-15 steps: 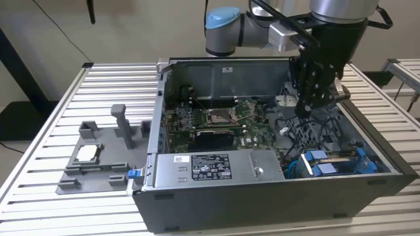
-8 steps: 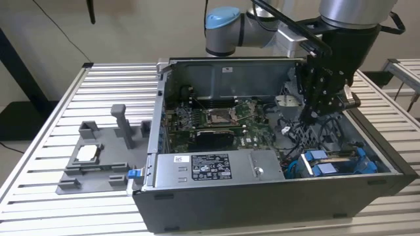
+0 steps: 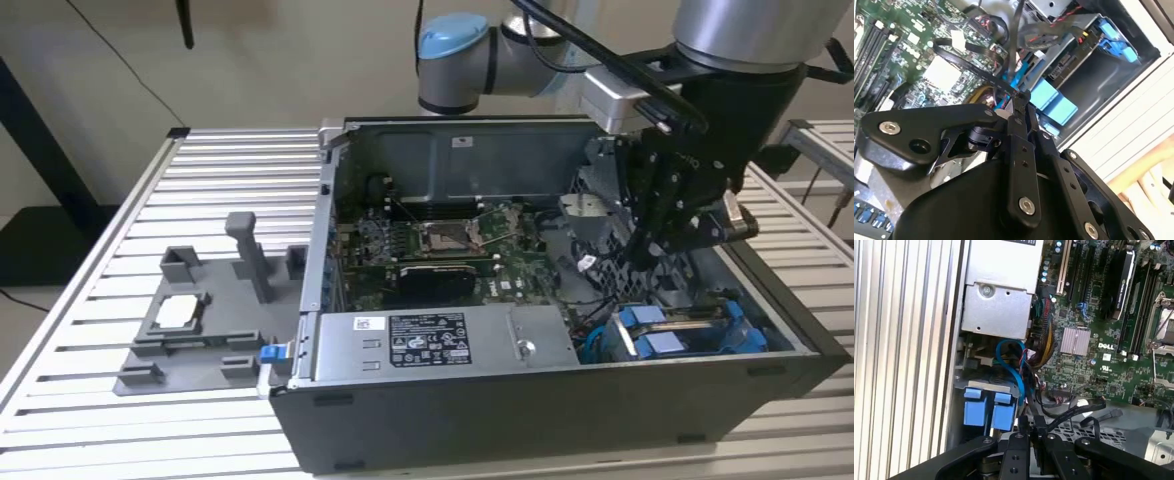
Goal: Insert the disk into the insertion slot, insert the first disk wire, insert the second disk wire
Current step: 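Insert the second disk wire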
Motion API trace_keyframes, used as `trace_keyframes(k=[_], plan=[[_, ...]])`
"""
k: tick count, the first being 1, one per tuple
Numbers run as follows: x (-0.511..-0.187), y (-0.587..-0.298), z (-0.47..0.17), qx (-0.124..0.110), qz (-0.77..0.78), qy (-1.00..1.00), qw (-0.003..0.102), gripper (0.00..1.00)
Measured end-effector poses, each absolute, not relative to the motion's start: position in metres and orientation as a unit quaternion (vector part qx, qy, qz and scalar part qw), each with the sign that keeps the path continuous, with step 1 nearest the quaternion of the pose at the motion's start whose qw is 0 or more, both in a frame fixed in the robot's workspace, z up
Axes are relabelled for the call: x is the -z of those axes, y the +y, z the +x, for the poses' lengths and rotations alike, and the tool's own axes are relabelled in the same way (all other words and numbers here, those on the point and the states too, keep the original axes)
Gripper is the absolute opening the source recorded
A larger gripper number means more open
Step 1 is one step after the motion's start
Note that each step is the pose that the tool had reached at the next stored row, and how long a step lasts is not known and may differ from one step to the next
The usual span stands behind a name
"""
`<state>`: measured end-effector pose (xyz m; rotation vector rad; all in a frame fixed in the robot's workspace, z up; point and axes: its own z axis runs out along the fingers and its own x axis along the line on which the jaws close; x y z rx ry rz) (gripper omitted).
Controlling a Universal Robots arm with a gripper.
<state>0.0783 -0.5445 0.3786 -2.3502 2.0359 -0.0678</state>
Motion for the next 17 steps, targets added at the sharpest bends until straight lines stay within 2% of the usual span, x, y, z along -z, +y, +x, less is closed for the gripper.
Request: trace_keyframes(k=[14,17], plan=[[-0.378,-0.580,0.087,0.019,-0.756,0.655,0.013,0.16],[-0.378,-0.581,0.087,0.013,-0.752,0.659,0.019,0.16]])
